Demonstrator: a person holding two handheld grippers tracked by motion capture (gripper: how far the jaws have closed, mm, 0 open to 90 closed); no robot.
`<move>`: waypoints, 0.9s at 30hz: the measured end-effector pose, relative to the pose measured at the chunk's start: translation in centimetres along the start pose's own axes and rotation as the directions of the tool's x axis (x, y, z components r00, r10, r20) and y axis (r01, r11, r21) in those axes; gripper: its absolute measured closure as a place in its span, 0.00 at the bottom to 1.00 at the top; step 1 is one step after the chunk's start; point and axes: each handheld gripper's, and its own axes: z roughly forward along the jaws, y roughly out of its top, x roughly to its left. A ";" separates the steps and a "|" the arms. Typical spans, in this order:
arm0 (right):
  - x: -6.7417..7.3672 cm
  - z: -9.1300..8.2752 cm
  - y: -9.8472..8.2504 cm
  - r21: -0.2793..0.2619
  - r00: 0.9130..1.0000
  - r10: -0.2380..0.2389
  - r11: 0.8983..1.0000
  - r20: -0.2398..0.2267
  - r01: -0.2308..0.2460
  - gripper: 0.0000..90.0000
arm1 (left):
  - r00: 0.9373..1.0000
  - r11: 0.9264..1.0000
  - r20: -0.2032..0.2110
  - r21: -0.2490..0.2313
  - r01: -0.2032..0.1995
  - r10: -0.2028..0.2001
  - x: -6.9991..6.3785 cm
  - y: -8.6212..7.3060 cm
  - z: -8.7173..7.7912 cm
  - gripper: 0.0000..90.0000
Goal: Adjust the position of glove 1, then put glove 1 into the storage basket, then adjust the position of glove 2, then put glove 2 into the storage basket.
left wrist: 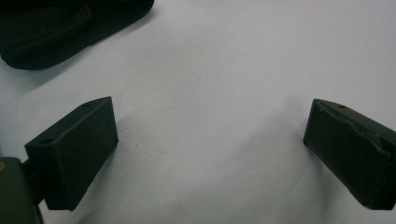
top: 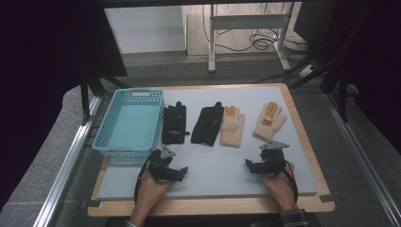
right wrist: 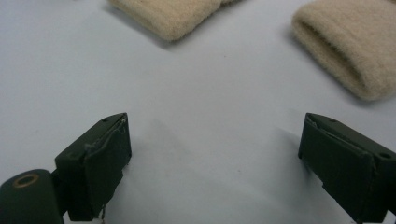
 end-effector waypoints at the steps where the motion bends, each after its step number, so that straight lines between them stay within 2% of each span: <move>1: 0.0 0.0 0.0 0.000 1.000 0.000 1.000 0.000 0.000 0.10 | 1.000 1.000 0.000 0.000 0.000 0.000 0.0 0.0 0.0 0.04; 17: 0.0 0.0 0.0 0.001 1.000 -0.001 1.000 0.001 0.001 0.10 | 1.000 1.000 0.000 0.004 -0.004 0.004 0.0 0.0 0.0 0.04; 24: -0.2 -0.2 0.1 -0.007 1.000 0.013 1.000 0.003 -0.013 0.15 | 1.000 1.000 0.000 0.002 -0.004 0.004 0.0 0.0 0.0 0.04; 27: -0.4 -0.2 0.2 -0.009 1.000 0.026 1.000 -0.014 -0.026 0.17 | 1.000 1.000 0.000 0.002 -0.003 0.003 0.0 0.0 0.0 0.04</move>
